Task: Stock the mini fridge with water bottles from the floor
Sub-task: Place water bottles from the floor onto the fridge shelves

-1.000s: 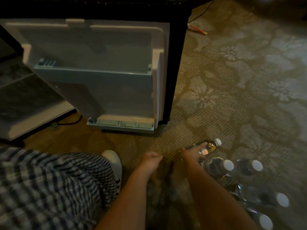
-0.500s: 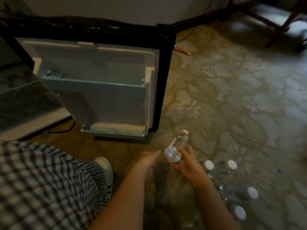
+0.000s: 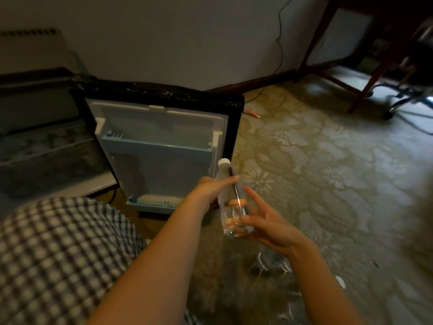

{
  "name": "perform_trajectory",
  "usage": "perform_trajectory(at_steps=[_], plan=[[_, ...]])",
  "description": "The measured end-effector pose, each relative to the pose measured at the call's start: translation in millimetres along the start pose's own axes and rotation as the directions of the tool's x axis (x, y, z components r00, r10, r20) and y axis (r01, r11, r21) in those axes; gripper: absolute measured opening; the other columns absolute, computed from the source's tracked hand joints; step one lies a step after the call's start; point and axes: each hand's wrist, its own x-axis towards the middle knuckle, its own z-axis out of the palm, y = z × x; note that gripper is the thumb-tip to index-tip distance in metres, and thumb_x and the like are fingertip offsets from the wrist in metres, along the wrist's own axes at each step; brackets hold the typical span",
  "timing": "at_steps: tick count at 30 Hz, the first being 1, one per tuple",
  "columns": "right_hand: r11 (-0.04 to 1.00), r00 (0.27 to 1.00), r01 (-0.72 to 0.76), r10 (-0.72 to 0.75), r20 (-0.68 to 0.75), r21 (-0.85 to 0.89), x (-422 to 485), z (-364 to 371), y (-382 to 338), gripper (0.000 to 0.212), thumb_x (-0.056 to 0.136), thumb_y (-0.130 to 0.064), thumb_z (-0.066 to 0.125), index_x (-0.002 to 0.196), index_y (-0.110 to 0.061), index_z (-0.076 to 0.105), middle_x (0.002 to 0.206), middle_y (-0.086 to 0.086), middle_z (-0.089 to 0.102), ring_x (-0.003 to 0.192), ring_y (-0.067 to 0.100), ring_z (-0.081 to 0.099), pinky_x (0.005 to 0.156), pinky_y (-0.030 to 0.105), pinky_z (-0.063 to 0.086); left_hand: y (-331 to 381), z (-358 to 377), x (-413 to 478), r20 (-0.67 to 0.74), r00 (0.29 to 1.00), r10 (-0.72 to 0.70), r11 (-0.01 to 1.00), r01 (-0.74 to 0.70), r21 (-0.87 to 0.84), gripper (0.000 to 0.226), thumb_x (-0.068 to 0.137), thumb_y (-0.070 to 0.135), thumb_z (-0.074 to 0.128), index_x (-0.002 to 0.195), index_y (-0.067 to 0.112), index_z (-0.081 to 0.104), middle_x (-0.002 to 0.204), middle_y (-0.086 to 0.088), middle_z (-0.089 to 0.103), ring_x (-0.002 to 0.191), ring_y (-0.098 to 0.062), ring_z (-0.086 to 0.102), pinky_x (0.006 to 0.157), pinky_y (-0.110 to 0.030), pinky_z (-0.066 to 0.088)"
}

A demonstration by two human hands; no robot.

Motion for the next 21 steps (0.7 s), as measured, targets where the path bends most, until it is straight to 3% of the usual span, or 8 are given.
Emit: perform_trajectory(at_steps=[3,6,9,12,14,15,18,21], plan=[[0.996,0.998,0.057,-0.054,0.040,-0.073,-2.7,21.2,-22.7,0.068,0.076,-0.003,0.065,0.118,-0.051,0.042,0.116,-0.001,0.065,0.103,0.025,0.067,0.080,0.042,0.057,17.3,-21.4,-22.9,-0.009,0.997,0.076,0.996,-0.077,-0.048,0.057,0.070,0.041,0.075,0.113,0.007,0.059,0.101,-0.011,0.067,0.088,-0.024,0.065,0.073,-0.033,0.054],[0.980,0.986,0.137,-0.122,0.113,-0.141,0.5,48.3,-45.8,0.075,0.076,-0.005,0.064,0.129,-0.049,0.033,0.126,0.001,0.059,0.108,0.026,0.065,0.082,0.040,0.057,36.3,-49.2,-48.6,-0.021,0.986,0.164,0.977,-0.166,-0.132,0.046,0.075,0.034,0.074,0.111,0.008,0.060,0.094,-0.008,0.067,0.078,-0.020,0.065,0.059,-0.029,0.051],[0.958,0.971,0.196,-0.161,0.175,-0.209,8.0,75.8,-65.8,0.085,0.079,-0.005,0.065,0.139,-0.047,0.021,0.136,0.003,0.050,0.110,0.026,0.064,0.084,0.039,0.056,52.6,-79.0,-70.3,-0.069,0.968,0.240,0.954,-0.248,-0.169,0.052,0.073,0.034,0.075,0.116,0.010,0.056,0.102,-0.010,0.067,0.082,-0.022,0.066,0.060,-0.029,0.053],[0.929,0.952,0.263,-0.207,0.224,-0.260,22.0,107.8,-89.0,0.085,0.079,-0.007,0.065,0.139,-0.048,0.020,0.132,-0.001,0.054,0.110,0.024,0.064,0.090,0.042,0.054,68.5,-113.5,-86.9,-0.147,0.933,0.327,0.922,-0.350,-0.169,0.046,0.074,0.032,0.075,0.110,0.013,0.055,0.108,-0.011,0.065,0.068,-0.016,0.067,0.053,-0.025,0.052],[0.902,0.938,0.311,-0.239,0.253,-0.299,36.6,134.1,-107.5,0.084,0.077,-0.009,0.068,0.137,-0.048,0.023,0.130,-0.003,0.056,0.109,0.021,0.064,0.091,0.042,0.053,80.9,-141.3,-100.6,-0.215,0.892,0.396,0.891,-0.431,-0.146,0.024,0.077,0.030,0.073,0.089,0.018,0.056,0.094,-0.004,0.065,0.069,-0.012,0.062,0.055,-0.025,0.051],[0.885,0.929,0.335,-0.252,0.271,-0.324,44.6,148.6,-115.5,0.081,0.078,-0.008,0.067,0.135,-0.048,0.026,0.128,-0.003,0.058,0.109,0.019,0.065,0.092,0.042,0.053,85.9,-156.1,-107.3,-0.260,0.866,0.427,0.873,-0.470,-0.131,0.022,0.077,0.030,0.072,0.087,0.018,0.056,0.089,-0.002,0.064,0.072,-0.012,0.061,0.058,-0.025,0.051],[0.841,0.910,0.382,-0.271,0.312,-0.383,69.2,189.8,-135.5,0.068,0.086,-0.007,0.062,0.134,-0.044,0.033,0.122,-0.001,0.062,0.110,0.018,0.064,0.092,0.039,0.054,94.2,-200.4,-119.5,-0.373,0.795,0.479,0.831,-0.548,-0.100,0.028,0.074,0.030,0.075,0.093,0.016,0.060,0.094,-0.003,0.065,0.078,-0.014,0.063,0.063,-0.027,0.051],[0.806,0.906,0.399,-0.270,0.327,-0.438,97.2,234.7,-154.1,0.050,0.093,-0.024,0.052,0.138,-0.034,0.034,0.124,0.001,0.060,0.107,0.021,0.064,0.091,0.037,0.054,91.5,-246.3,-127.6,-0.482,0.721,0.497,0.809,-0.586,-0.042,0.041,0.070,0.030,0.078,0.103,0.015,0.059,0.107,-0.004,0.065,0.095,-0.020,0.064,0.083,-0.039,0.055]])
